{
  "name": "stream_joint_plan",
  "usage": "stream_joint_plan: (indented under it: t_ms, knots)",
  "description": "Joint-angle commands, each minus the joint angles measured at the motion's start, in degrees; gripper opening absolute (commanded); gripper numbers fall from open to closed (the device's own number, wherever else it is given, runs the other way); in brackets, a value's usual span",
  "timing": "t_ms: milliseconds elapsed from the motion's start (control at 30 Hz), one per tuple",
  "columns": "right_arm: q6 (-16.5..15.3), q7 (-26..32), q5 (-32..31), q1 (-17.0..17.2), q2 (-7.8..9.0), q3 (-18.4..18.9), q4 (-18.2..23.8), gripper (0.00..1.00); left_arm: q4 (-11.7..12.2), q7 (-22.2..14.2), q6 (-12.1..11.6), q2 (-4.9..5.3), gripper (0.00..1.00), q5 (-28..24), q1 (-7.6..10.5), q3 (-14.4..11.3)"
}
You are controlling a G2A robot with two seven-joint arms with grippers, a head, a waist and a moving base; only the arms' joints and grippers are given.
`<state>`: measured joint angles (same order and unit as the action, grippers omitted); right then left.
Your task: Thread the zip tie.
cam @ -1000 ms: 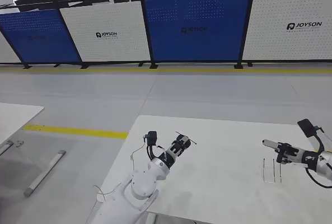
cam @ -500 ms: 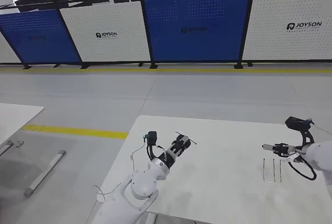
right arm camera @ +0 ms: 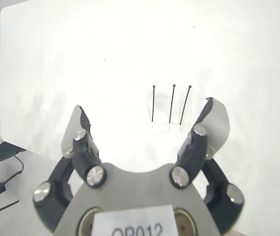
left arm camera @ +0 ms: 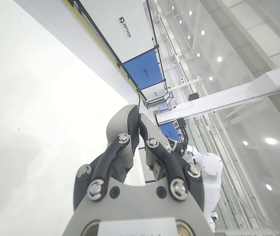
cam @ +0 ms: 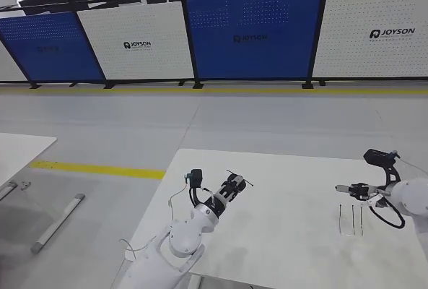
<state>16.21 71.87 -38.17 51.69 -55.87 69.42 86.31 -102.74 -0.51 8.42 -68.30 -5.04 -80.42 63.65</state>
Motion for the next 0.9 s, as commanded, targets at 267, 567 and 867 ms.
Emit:
stream_joint_plan:
  t_ms: [267,567,867]
  knots:
    - [-6.3,7.8,2.2,0.0,0.75,0.3,-2.6,1.00,0.0,0.0,0.0,0.00,0.00,0.0,0.00,0.0]
    - [-6.0,7.8,3.9,-1.9,1.92,-3.9,-5.9,1.00,0.0,0.0,0.0,0.00,0.00,0.0,0.00,0.0]
    - [-11.8,7.8,8.3,-0.9,1.94,-3.8,-4.9,1.00,0.0,0.0,0.0,0.00,0.00,0.0,0.00,0.0]
